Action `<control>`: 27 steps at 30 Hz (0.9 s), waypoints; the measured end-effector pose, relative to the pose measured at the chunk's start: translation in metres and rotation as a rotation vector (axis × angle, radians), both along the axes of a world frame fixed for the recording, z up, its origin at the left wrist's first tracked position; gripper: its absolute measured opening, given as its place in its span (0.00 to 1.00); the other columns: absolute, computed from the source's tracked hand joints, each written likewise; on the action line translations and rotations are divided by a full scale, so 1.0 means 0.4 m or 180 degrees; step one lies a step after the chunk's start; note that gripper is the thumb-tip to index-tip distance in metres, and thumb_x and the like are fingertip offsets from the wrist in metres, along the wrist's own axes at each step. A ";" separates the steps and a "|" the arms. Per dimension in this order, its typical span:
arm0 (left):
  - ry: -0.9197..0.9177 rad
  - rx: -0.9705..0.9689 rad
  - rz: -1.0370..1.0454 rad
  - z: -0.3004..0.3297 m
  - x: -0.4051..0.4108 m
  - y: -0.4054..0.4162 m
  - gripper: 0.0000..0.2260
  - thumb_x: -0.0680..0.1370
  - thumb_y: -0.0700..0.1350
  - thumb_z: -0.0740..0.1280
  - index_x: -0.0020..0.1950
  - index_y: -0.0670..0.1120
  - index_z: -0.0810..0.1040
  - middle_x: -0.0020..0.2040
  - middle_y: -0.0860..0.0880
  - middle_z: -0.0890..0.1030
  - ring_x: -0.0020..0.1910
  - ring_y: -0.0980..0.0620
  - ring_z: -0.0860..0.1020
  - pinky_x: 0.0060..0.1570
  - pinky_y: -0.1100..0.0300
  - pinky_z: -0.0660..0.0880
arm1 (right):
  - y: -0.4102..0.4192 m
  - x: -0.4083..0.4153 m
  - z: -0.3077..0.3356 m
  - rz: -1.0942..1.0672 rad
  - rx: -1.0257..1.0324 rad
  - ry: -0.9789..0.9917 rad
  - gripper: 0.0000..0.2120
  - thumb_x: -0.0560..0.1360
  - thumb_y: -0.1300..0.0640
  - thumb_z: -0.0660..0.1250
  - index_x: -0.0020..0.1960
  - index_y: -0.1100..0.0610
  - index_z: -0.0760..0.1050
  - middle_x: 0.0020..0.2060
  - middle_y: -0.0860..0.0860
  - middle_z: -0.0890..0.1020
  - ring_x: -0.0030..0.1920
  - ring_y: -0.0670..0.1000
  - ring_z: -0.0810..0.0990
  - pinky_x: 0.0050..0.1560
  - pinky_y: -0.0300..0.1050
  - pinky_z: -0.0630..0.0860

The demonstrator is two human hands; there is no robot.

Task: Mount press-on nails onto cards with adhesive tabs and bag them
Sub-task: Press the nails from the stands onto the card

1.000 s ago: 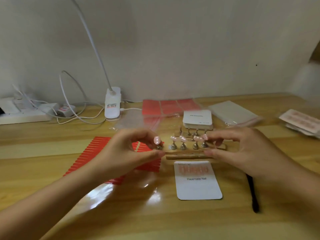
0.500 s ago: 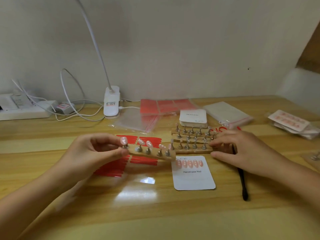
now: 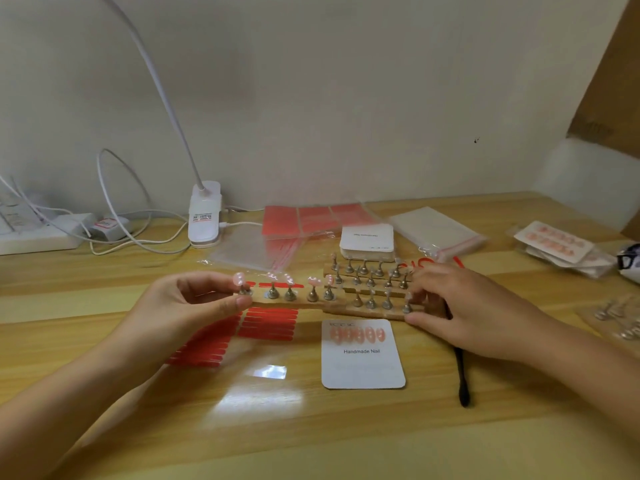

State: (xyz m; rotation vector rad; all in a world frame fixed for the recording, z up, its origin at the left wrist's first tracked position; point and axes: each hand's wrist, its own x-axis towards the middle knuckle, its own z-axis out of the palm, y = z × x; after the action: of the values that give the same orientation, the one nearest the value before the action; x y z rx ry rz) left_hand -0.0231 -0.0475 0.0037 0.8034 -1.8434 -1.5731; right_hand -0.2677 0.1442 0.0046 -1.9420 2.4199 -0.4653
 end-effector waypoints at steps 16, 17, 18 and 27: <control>-0.0191 -0.0084 -0.0268 -0.016 -0.105 0.026 0.12 0.57 0.48 0.75 0.39 0.51 0.85 0.39 0.48 0.85 0.37 0.54 0.83 0.33 0.67 0.77 | 0.155 -0.190 0.038 -0.1093 -0.0793 -0.1121 0.12 0.69 0.60 0.71 0.41 0.44 0.74 0.40 0.42 0.78 0.42 0.41 0.76 0.40 0.30 0.73; -0.0236 -0.0117 -0.0277 -0.017 -0.112 0.028 0.12 0.57 0.48 0.75 0.39 0.51 0.84 0.39 0.49 0.85 0.36 0.55 0.83 0.33 0.68 0.77 | 0.155 -0.199 0.031 -0.1187 -0.0731 -0.0991 0.10 0.70 0.59 0.71 0.41 0.45 0.74 0.40 0.41 0.77 0.42 0.40 0.75 0.38 0.32 0.71; -0.0297 -0.0170 -0.0303 -0.018 -0.120 0.029 0.11 0.57 0.48 0.75 0.39 0.51 0.84 0.40 0.50 0.85 0.36 0.55 0.83 0.33 0.68 0.77 | 0.154 -0.205 0.023 -0.1261 -0.0660 -0.0889 0.08 0.70 0.59 0.71 0.42 0.47 0.75 0.40 0.39 0.76 0.42 0.38 0.74 0.37 0.32 0.68; -0.0564 -0.0706 -0.0384 -0.017 -0.153 0.042 0.09 0.60 0.48 0.74 0.39 0.49 0.82 0.38 0.56 0.84 0.37 0.61 0.82 0.33 0.73 0.74 | 0.101 -0.218 0.029 -0.1118 0.0168 0.0063 0.11 0.72 0.54 0.69 0.54 0.56 0.79 0.47 0.49 0.81 0.43 0.43 0.75 0.43 0.36 0.67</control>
State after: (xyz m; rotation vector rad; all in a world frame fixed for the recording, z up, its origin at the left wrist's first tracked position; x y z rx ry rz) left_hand -0.0845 -0.0307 -0.0030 0.7619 -2.1854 -1.3728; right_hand -0.3548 0.1847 0.0163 -1.5098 2.7635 -0.3808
